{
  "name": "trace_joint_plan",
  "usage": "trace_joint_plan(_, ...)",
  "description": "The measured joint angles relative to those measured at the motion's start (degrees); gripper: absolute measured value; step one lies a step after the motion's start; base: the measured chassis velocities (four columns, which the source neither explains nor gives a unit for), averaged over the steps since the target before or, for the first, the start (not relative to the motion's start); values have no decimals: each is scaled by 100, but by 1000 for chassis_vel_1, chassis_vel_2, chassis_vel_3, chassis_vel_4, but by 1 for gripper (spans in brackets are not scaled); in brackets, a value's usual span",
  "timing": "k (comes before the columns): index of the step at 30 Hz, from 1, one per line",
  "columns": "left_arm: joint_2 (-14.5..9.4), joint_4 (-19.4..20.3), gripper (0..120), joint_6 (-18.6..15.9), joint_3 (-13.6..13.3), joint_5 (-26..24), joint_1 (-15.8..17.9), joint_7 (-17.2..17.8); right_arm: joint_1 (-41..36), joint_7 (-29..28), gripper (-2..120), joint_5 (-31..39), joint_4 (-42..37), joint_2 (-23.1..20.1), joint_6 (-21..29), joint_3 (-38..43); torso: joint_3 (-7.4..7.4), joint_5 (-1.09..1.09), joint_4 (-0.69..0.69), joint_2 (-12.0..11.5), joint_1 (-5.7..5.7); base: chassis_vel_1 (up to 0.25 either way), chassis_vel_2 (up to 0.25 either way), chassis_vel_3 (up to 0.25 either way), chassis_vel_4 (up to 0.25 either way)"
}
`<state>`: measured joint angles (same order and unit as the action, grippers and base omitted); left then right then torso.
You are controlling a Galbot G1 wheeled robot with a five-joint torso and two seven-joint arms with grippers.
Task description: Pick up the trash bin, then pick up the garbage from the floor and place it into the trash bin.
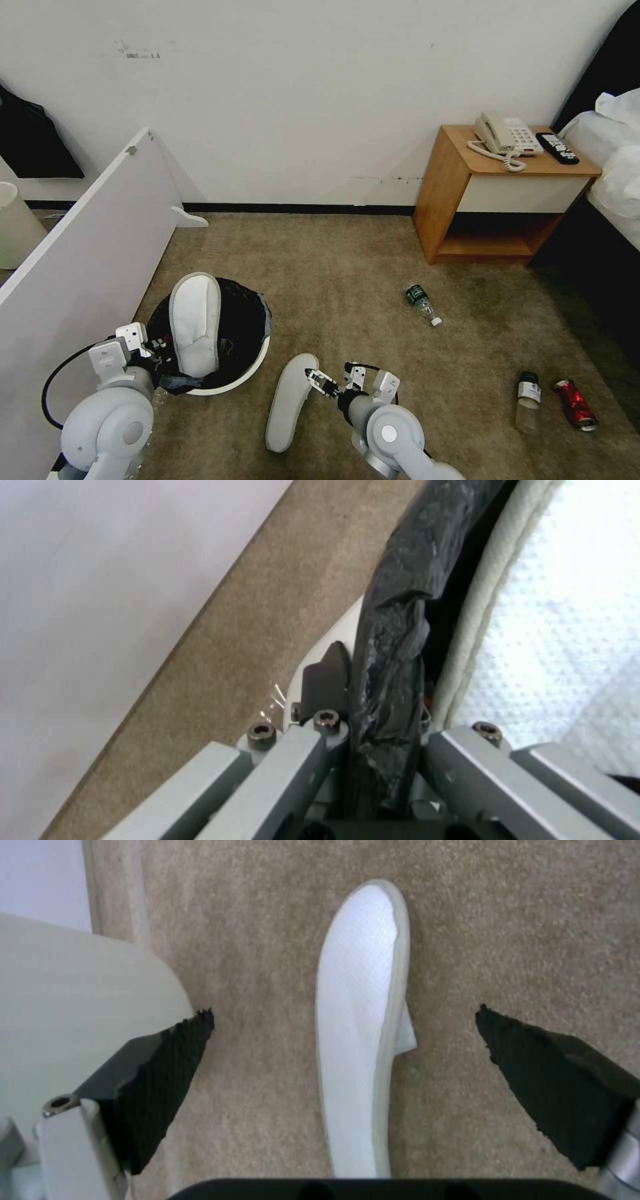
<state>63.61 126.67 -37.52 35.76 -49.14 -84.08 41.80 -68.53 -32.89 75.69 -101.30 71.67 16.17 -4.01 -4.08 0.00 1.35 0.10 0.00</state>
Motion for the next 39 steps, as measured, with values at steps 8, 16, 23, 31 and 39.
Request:
trace_joint_plan(8,-103,-7,1,0,182,-99,20,3,152,144,100,5,324,74,11,-49,0,0,0,0,0,0,0,0,0)
trace_joint_plan(16,-146,-89,1,5,297,-181,60,8,254,285,100,-58,659,187,17,-62,0,0,0,0,0,0,0,0,0)
trace_joint_plan(23,-174,-208,1,17,305,-232,151,18,357,476,100,-158,1080,280,19,-50,0,0,0,0,0,0,0,0,0)
trace_joint_plan(31,-174,-367,1,29,223,-235,267,26,600,624,100,-236,1509,428,24,-128,0,0,0,0,0,0,0,0,0)
trace_joint_plan(39,-191,-493,1,44,147,-261,373,27,660,643,100,-306,1682,572,31,-185,0,0,0,0,0,0,0,0,0)
